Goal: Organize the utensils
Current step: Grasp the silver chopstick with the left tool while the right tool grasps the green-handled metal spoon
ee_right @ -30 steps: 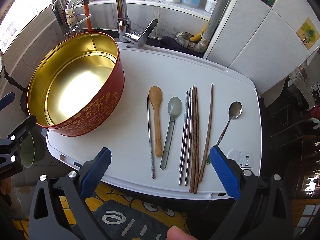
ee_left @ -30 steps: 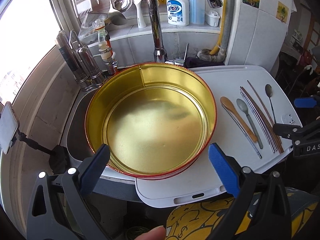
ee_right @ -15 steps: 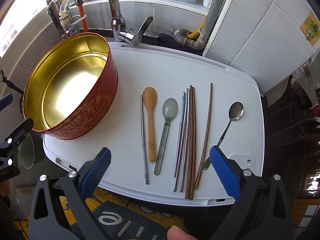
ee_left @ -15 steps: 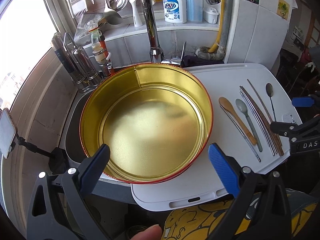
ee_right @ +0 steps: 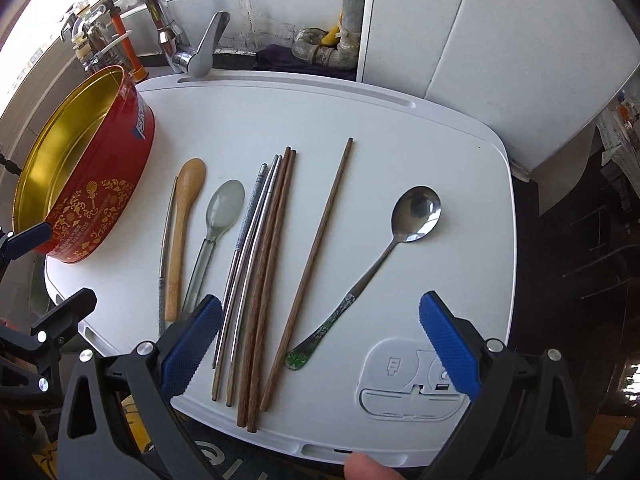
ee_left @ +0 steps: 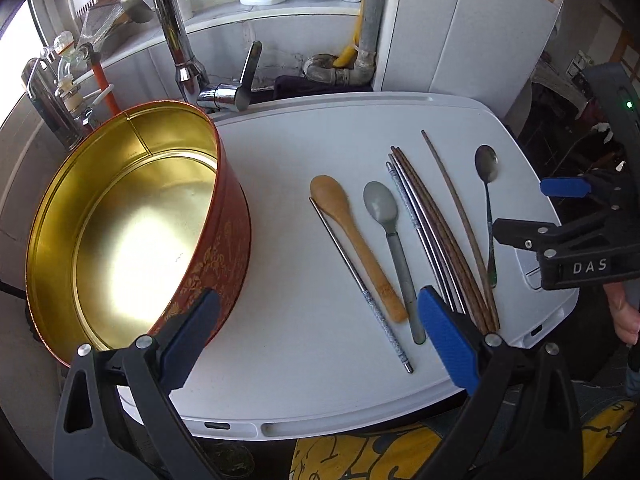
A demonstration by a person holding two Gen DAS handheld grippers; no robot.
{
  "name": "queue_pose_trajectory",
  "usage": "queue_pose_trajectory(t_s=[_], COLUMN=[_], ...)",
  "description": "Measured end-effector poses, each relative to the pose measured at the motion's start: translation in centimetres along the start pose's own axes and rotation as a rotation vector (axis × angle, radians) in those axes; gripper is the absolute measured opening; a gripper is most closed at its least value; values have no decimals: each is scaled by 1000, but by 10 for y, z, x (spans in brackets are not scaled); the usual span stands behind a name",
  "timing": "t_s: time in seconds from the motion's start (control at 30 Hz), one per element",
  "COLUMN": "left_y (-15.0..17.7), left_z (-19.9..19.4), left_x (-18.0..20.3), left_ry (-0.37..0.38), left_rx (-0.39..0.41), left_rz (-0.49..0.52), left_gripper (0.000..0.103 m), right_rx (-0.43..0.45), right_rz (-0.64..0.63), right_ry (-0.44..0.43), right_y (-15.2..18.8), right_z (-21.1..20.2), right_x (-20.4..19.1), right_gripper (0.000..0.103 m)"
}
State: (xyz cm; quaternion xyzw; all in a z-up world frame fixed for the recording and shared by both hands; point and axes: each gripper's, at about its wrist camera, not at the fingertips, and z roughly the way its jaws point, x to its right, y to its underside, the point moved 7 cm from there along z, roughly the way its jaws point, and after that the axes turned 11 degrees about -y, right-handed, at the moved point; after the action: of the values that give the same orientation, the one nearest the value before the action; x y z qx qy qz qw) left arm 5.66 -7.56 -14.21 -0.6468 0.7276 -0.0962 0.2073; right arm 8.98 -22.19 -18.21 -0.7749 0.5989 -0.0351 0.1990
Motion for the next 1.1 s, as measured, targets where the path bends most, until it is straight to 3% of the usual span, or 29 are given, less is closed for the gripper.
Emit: queue_pose_trajectory(t_s=[0.13, 0.27, 0.43, 0.53, 0.63, 0.9, 1.0, 1.03, 1.1], left_y=[0, 1, 3, 4, 0, 7, 8, 8, 6], left_z=[28, 44, 56, 66, 66, 68, 68, 67, 64], left_x=[14, 13, 1, -2, 2, 5, 8, 10, 16], left_ry=[-43, -105, -132, -177, -180, -170, -89, -97, -95], left_rx=[-29, -35, -31, -40, -13, -20, -21, -15, 0], left_rz=[11, -19, -87, -88, -81, -124, -190, -194, -188], left_gripper=[96, 88, 85, 84, 84, 84, 68, 63, 44], right_rx=[30, 51, 79, 77, 69, 130, 153, 160, 169], right_rz=[64, 142, 168, 164, 159, 150, 123, 118, 99], right_ry=[39, 34, -2, 20, 22, 58, 47, 45, 36], right_y=[1, 7, 4, 3, 0, -28, -39, -42, -46], right_z=[15, 23, 31, 40, 46, 53, 56, 57, 56], right_x=[34, 63, 69, 67, 67, 87, 83, 82, 79], right_gripper=[99, 99, 99, 94, 86, 86, 86, 86, 75])
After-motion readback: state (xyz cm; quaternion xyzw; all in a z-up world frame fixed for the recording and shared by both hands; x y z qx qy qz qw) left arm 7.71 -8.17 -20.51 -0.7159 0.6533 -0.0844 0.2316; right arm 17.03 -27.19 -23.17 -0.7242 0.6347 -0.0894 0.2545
